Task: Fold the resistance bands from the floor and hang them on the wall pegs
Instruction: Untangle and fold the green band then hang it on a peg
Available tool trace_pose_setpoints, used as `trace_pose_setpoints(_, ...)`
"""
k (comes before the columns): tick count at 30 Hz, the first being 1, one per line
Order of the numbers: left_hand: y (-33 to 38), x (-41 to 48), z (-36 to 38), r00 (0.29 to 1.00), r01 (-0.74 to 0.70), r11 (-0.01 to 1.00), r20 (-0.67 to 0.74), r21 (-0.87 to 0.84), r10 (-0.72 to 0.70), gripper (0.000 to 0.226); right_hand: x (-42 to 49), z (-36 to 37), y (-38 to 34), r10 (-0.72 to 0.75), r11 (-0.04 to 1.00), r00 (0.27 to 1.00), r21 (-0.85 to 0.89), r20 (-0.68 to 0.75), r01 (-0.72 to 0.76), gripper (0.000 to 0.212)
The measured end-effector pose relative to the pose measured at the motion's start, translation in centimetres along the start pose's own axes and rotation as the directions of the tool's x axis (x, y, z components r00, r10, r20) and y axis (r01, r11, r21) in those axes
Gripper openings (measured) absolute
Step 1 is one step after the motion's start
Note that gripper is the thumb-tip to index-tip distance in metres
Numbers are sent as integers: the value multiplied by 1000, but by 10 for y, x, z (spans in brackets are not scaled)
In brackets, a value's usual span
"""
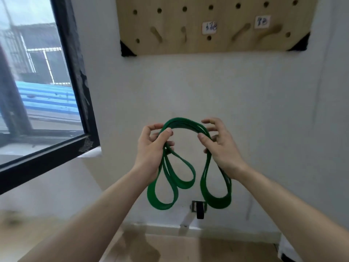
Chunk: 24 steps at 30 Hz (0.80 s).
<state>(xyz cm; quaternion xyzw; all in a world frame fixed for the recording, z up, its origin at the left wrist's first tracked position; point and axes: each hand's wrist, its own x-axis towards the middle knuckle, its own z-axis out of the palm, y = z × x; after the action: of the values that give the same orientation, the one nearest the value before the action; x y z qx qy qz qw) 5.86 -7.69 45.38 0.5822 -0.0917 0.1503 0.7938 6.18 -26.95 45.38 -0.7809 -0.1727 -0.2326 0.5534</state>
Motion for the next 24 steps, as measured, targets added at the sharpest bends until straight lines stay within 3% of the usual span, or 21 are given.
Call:
trace_pose_setpoints(6,59,52,43,984,-161,985,-67,56,165,11,46,-12,-45,-134,991,991,-24,25,134,36)
trace_pose_setpoints(13,125,108,83,914,-391,913,-71,114,400,9,115,-20,-97,-297,954,935,-33,-196,296,41)
trace_pose_setpoints(18,147,145,100,844,-509,841,-88,185,530,5,171,-27,-120,-453,891,855,-150,-253,428,37)
trace_pose_setpoints(21,141,161,102,829,-527,821,-81,219,553,2,201,-29,-123,-523,847,818,-253,-241,468,34)
trace_pose_setpoints(24,122,178,98,838,-516,807,-29,286,546,15,226,-30,-115,-593,776,785,-388,-179,497,34)
